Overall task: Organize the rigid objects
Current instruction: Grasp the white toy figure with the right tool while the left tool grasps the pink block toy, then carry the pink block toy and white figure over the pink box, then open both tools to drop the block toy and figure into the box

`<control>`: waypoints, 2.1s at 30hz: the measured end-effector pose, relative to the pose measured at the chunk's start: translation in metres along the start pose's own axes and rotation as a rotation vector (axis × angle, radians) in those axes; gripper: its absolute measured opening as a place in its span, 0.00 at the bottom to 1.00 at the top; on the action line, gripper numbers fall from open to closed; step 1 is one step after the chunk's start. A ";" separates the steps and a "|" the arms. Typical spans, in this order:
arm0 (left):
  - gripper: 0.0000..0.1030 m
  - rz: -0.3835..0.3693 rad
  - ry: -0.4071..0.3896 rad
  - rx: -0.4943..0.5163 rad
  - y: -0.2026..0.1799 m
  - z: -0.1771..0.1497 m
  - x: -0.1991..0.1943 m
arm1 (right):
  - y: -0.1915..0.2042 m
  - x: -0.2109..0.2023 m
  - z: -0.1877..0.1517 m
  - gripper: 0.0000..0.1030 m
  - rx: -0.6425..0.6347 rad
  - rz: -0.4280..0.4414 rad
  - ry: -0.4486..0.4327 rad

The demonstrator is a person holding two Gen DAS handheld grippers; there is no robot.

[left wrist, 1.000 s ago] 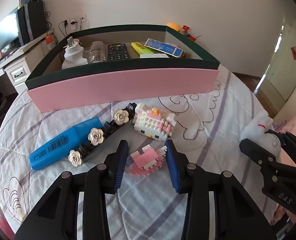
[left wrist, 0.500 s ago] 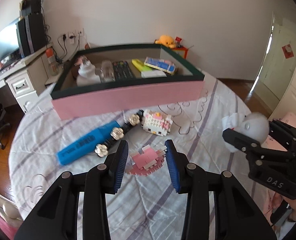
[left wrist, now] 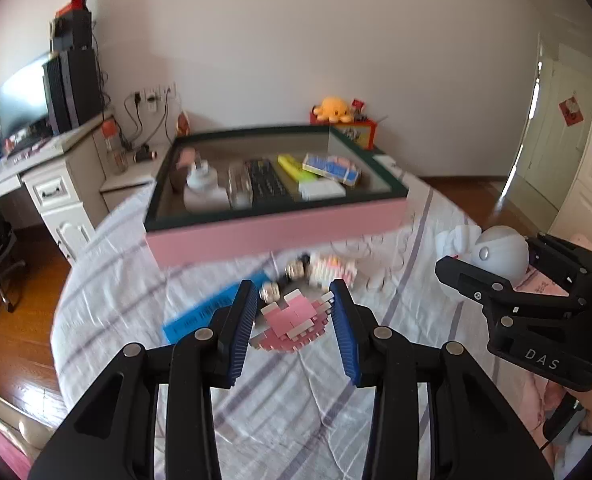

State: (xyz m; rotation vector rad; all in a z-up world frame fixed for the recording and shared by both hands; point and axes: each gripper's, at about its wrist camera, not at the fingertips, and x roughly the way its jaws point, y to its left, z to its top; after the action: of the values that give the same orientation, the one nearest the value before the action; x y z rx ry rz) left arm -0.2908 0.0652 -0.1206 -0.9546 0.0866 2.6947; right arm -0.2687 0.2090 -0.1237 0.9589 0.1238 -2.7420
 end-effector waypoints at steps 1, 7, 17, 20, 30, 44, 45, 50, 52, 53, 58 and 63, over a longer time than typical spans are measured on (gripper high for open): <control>0.37 0.004 -0.014 0.005 0.001 0.004 -0.003 | 0.002 -0.004 0.007 0.54 -0.010 -0.002 -0.016; 0.37 0.029 -0.091 0.027 0.005 0.036 -0.019 | 0.009 -0.022 0.041 0.54 -0.049 -0.011 -0.084; 0.37 0.060 -0.180 0.059 0.017 0.095 -0.022 | 0.014 -0.025 0.097 0.54 -0.099 -0.017 -0.157; 0.37 0.070 -0.189 0.062 0.021 0.112 -0.015 | 0.014 -0.019 0.111 0.54 -0.113 -0.013 -0.164; 0.37 0.092 -0.151 0.092 0.031 0.156 0.040 | 0.005 0.020 0.146 0.54 -0.125 -0.003 -0.138; 0.37 0.073 0.041 0.108 0.042 0.184 0.159 | -0.025 0.135 0.174 0.54 -0.110 0.002 0.033; 0.37 0.074 0.056 0.109 0.042 0.183 0.166 | -0.025 0.143 0.173 0.54 -0.113 -0.002 0.052; 0.37 0.067 0.139 0.104 0.041 0.170 0.202 | -0.025 0.181 0.166 0.54 -0.134 -0.002 0.143; 0.38 0.072 0.160 0.103 0.041 0.166 0.209 | -0.025 0.190 0.164 0.54 -0.136 0.005 0.163; 0.38 0.072 0.168 0.105 0.040 0.164 0.213 | -0.024 0.196 0.162 0.54 -0.138 0.003 0.181; 0.45 0.102 0.180 0.098 0.042 0.158 0.217 | -0.026 0.203 0.159 0.54 -0.142 -0.018 0.192; 0.73 0.170 0.151 0.089 0.051 0.159 0.213 | -0.027 0.205 0.162 0.54 -0.142 -0.033 0.192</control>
State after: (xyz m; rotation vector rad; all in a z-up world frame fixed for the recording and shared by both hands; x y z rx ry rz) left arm -0.5602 0.0917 -0.1316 -1.1702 0.3297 2.7392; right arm -0.5287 0.1705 -0.1251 1.1868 0.3645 -2.6224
